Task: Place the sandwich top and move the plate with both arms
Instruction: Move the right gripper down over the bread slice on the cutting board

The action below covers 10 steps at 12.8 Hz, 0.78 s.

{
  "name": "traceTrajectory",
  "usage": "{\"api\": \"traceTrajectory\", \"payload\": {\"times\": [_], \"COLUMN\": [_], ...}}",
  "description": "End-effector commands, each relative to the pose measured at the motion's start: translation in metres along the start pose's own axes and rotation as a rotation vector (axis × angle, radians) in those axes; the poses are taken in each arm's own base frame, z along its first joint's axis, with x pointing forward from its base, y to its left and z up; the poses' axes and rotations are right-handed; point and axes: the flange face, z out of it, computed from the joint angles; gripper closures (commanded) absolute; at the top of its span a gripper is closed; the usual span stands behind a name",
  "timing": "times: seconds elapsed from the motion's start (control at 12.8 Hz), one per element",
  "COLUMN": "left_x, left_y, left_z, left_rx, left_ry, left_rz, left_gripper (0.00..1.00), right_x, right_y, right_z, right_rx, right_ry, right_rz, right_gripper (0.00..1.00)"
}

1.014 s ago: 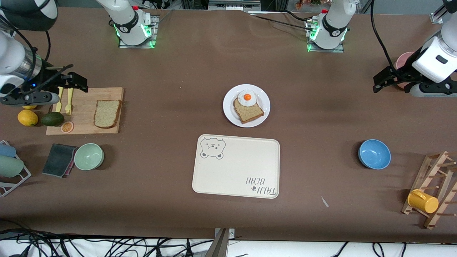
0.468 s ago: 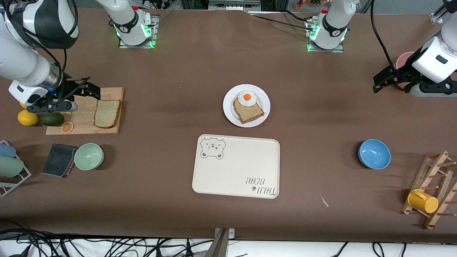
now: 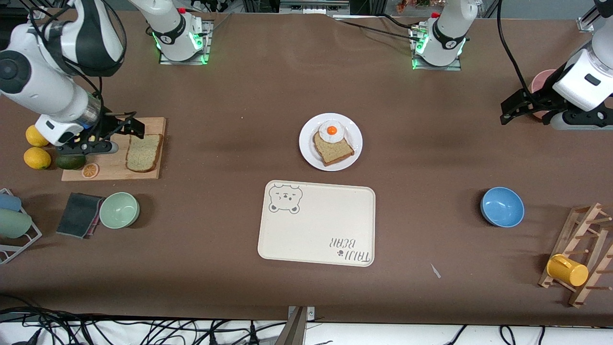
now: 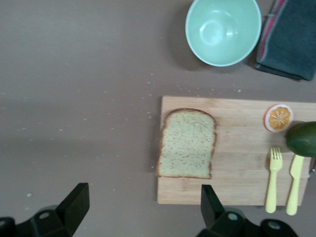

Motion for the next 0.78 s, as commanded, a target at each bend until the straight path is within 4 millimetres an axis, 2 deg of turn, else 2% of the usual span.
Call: {"api": "traceTrajectory", "payload": {"times": [0.0, 0.16, 0.31, 0.7], "left_x": [0.003, 0.002, 0.003, 0.003], "left_y": [-0.003, 0.0, -0.005, -0.003], "left_z": [-0.006, -0.006, -0.006, -0.006], "left_rx": [-0.018, -0.017, -0.018, -0.018], "left_ry": [-0.007, -0.009, -0.009, -0.009], "left_rz": [0.008, 0.01, 0.007, 0.008], "left_gripper": [0.0, 0.0, 0.0, 0.0], "right_x": [-0.001, 0.005, 0.011, 0.027], "right_y": [-0.014, -0.031, -0.045, -0.055], "right_z": [0.016, 0.032, 0.047, 0.095], "right_rx": [-0.07, -0.101, -0.151, -0.143], "right_ry": [0.005, -0.008, -0.002, -0.001], "right_rz": [0.028, 0.035, 0.053, 0.02], "right_gripper": [0.0, 0.0, 0.0, 0.0]}}
